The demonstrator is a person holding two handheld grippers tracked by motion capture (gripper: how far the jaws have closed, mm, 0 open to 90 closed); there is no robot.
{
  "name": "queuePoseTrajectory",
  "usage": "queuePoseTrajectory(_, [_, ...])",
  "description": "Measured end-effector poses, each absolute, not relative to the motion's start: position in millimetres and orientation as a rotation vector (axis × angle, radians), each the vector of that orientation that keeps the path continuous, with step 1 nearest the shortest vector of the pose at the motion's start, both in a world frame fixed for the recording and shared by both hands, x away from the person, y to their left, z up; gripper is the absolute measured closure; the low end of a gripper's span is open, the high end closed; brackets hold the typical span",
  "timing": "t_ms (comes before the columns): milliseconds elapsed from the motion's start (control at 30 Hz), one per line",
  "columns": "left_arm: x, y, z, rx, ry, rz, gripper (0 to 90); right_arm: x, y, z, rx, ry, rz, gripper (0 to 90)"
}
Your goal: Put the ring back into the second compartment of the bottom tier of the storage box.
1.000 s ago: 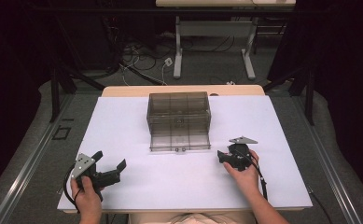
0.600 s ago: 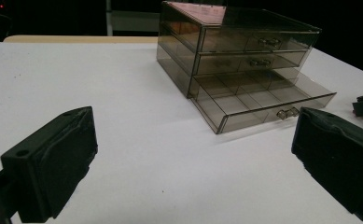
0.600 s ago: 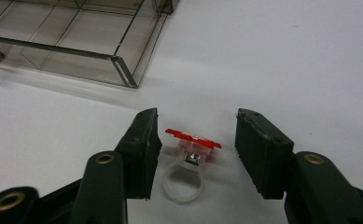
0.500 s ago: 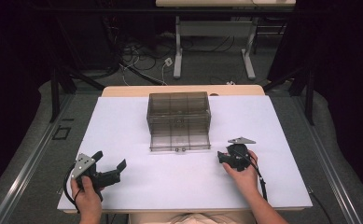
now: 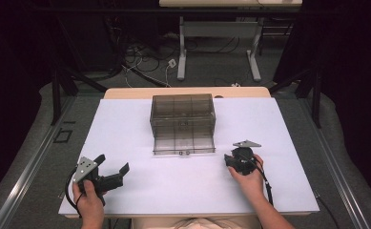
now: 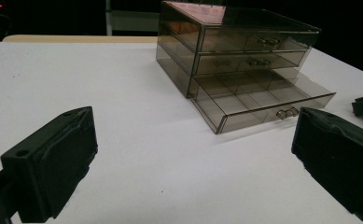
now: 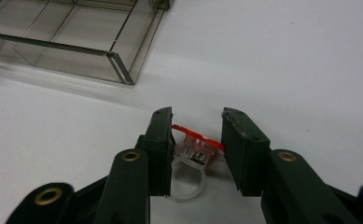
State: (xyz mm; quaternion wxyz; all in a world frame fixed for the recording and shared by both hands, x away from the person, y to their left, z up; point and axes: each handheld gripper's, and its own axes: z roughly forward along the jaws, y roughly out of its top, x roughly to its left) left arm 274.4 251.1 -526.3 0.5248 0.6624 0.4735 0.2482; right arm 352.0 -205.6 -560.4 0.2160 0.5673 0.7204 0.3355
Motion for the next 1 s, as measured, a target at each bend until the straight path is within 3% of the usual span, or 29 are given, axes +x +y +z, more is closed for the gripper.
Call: queuePoseTrajectory(1000, [274.8,251.6,-526.6,1.581,1.135,0.590,0.3,350.4,-207.1,-557.0,1.579,1.976,0.974,69.3])
